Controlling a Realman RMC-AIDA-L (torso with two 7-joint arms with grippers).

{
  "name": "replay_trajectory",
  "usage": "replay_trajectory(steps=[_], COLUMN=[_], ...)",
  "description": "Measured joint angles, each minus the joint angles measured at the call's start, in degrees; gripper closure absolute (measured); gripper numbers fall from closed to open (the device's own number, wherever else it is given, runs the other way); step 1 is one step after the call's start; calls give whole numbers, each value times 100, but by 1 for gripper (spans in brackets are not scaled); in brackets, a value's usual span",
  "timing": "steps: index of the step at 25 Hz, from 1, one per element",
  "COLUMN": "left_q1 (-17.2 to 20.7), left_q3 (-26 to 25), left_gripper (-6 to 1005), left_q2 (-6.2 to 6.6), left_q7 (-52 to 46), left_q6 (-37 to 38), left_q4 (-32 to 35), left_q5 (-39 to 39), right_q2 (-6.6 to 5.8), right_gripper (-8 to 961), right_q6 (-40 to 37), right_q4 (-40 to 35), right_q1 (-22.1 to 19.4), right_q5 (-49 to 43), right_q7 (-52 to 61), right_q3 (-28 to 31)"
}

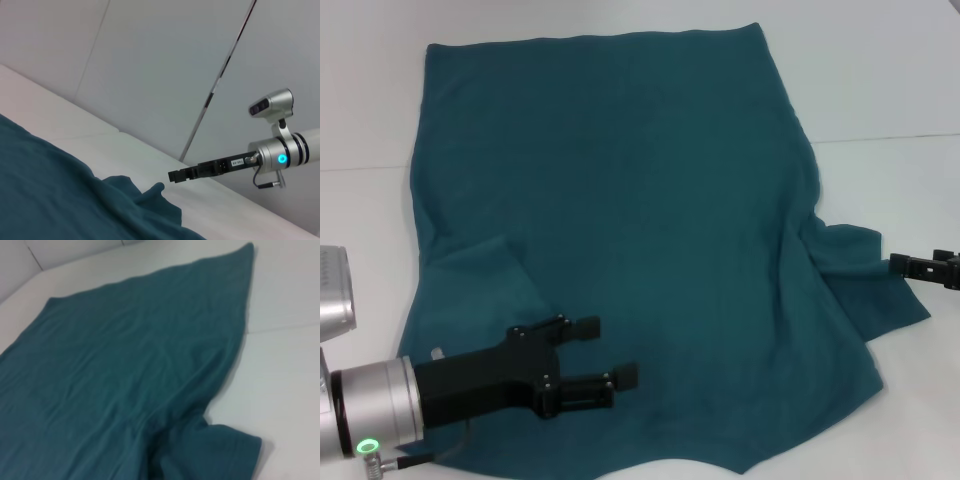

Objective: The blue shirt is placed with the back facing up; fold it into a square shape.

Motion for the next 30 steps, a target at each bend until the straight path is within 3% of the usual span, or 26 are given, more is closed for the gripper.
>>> replay_trajectory(steps=[6, 12, 16, 30], left_q1=[-8, -24, -24, -11], left_q3=[-8, -9, -9, -9], left_gripper=[49, 49, 49, 49], left_q2=[5, 14, 14, 13], left_q7=[-19, -138, -143, -143], left_q6=[-45, -79, -83, -96], left_q4=[16, 55, 73, 108], left_q5=[33, 37, 44, 45], right_q2=[-32, -205, -229, 127], right_gripper=[42, 41, 41, 42], right_q6=[-184, -505, -563, 73], right_q4=[-320, -404, -403, -304], right_q1=[119, 244, 253, 276], right_q5=[-463, -840, -918, -1007], right_q7=[638, 1114, 1142, 892], right_q3=[0, 0, -1, -230])
